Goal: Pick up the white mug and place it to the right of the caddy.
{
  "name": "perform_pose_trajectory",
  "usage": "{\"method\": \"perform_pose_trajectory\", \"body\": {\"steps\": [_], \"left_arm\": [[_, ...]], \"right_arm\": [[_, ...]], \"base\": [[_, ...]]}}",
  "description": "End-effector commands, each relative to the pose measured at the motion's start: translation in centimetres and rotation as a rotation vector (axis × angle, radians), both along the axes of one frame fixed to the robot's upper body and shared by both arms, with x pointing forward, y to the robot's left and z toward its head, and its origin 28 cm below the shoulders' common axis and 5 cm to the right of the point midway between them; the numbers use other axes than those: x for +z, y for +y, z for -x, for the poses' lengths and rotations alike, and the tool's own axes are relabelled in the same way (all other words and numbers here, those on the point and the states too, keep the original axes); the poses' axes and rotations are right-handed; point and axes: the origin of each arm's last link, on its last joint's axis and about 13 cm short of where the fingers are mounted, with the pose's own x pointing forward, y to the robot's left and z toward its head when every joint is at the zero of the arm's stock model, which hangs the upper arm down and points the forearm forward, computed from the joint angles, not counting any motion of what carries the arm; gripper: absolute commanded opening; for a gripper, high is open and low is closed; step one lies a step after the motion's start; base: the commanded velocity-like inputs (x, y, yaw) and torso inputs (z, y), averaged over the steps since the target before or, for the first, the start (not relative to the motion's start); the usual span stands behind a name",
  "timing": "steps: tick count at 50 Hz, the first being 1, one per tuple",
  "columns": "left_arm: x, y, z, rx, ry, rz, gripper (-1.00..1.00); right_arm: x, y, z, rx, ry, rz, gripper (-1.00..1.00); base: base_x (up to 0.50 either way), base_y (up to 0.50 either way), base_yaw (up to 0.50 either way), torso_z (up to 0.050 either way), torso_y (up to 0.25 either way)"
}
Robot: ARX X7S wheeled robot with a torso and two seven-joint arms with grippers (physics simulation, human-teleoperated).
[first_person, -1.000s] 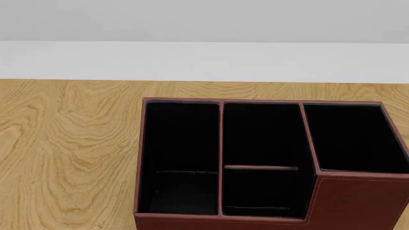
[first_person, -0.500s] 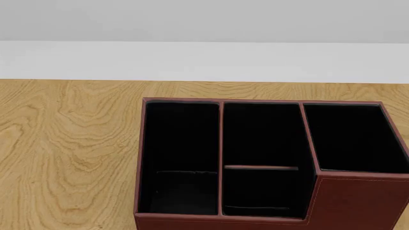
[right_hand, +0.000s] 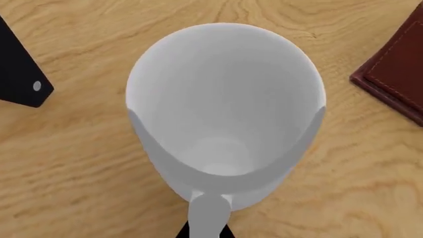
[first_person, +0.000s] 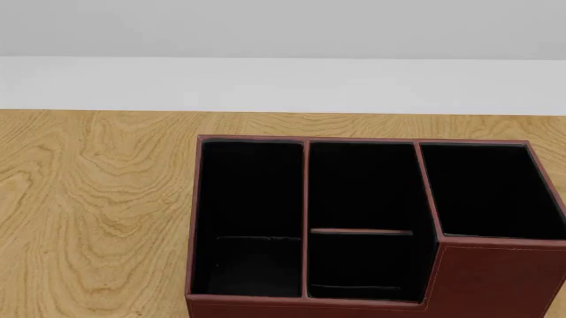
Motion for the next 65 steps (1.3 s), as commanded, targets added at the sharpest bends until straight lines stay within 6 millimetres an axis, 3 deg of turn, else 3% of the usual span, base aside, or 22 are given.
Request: {"method": "perform_pose_trajectory", "body": {"steps": [1, 7, 52, 65], "left_arm": [[0.1, 0.1, 0.1, 0.006, -0.004, 0.007, 1.0], [0.0, 0.2, 0.0, 0.005, -0.004, 0.008, 1.0], [-0.1, 0.0, -0.1, -0.002, 0.002, 0.001, 1.0], [-0.1, 0.0, -0.1, -0.001, 0.001, 0.003, 1.0]], "right_arm": [[2.1, -0.3, -0.1, -0.024, -0.114, 0.012, -1.0], [3.7, -0.4, -0.2, -0.035, -0.16, 0.001, -1.0], [8.5, -1.6, -3.7, -0.127, -0.305, -0.036, -1.0], [11.3, -1.8, -4.8, -0.153, -0.359, -0.046, -1.0]], "base": [[0.0, 0.0, 0.0, 0.0, 0.0], [0.0, 0.0, 0.0, 0.0, 0.0], [0.0, 0.0, 0.0, 0.0, 0.0], [0.0, 0.0, 0.0, 0.0, 0.0]]}}
